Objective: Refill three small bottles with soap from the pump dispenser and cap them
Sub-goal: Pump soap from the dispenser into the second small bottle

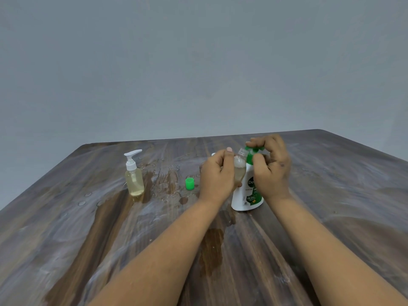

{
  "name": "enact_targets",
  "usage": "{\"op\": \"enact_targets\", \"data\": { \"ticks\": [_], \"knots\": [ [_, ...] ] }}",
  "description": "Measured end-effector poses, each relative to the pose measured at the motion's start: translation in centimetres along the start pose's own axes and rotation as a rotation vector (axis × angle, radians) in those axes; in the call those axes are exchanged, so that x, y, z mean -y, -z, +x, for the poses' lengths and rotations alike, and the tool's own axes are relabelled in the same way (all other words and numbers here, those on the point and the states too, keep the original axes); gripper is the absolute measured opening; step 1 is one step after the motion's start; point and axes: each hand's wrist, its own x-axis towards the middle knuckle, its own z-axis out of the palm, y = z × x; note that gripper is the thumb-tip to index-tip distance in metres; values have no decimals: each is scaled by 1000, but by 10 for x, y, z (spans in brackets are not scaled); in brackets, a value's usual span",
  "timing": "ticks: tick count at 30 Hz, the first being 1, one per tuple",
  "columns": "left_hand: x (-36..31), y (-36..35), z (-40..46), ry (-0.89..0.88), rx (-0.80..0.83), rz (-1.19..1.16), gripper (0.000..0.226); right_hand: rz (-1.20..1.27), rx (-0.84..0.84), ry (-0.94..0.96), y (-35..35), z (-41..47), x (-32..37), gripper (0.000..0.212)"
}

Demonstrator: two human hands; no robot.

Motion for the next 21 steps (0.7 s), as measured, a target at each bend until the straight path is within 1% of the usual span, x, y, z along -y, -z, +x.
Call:
{"op": "enact_targets", "data": {
  "ticks": [6, 13, 16, 21],
  "knots": [
    [-1, 1, -1, 1, 7, -3, 49, 2, 13, 60, 2, -2, 1, 34],
    [-3, 1, -2, -21, -10, 25, 48, -3, -3, 22, 0, -1, 1, 28],
    [-3, 1, -2, -37, -14, 44, 47, -10, -10, 6, 0, -1, 1, 29],
    [-3, 1, -2, -21, -7, 27, 49, -40, 6, 70, 2, -2, 1, 37]
  ]
}}
